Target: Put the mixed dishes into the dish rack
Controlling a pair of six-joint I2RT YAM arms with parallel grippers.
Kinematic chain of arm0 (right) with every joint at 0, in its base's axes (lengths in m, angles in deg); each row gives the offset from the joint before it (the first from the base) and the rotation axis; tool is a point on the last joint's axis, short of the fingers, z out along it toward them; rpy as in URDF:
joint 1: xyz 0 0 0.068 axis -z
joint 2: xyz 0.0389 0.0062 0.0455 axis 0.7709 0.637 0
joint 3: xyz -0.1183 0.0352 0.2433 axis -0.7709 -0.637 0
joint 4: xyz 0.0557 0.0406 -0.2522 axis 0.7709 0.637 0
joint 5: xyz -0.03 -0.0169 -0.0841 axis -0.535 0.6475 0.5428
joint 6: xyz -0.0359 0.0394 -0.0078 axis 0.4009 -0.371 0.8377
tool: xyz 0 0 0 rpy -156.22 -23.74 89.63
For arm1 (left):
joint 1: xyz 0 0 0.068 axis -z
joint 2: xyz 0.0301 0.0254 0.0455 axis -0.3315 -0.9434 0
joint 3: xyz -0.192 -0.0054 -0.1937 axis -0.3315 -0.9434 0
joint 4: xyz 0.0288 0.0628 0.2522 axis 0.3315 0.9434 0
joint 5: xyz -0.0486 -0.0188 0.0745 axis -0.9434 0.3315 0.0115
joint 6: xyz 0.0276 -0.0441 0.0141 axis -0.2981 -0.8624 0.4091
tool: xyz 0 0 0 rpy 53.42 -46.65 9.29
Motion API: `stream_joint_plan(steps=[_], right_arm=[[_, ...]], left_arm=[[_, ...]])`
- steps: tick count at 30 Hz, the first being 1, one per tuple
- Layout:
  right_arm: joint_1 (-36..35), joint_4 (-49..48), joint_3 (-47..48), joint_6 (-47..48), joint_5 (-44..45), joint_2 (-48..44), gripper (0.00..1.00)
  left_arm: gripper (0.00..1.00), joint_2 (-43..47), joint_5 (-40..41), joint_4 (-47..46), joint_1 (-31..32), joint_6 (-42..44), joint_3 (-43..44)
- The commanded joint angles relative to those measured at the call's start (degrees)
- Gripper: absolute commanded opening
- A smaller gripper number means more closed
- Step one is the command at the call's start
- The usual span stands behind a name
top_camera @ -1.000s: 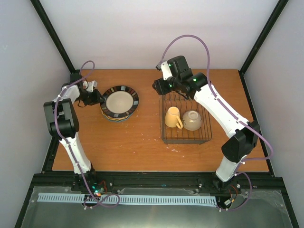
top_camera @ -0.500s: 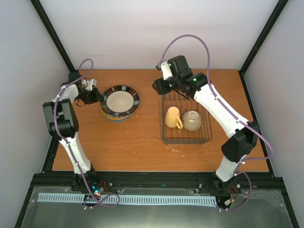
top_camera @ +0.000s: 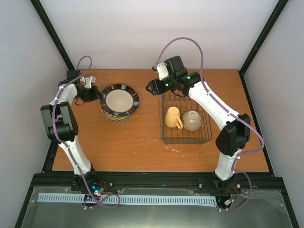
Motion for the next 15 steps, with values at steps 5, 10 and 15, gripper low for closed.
stream_joint_plan(steps=[5, 10, 15], right_arm=[[2.0, -3.4, 4.7, -4.5, -14.8, 7.5, 0.66], [2.0, -5.0, 5.8, -6.6, -19.9, 12.1, 0.68], [2.0, -5.7, 6.3, -6.7, -21.3, 14.8, 0.7]], left_arm=[[0.01, 5.5, -1.7, -0.3, -0.7, 2.5, -1.2], [0.01, 7.8, -5.3, -1.2, -2.8, 2.1, -1.0], [0.01, 9.5, -9.7, -1.7, -5.3, 2.1, -1.2]])
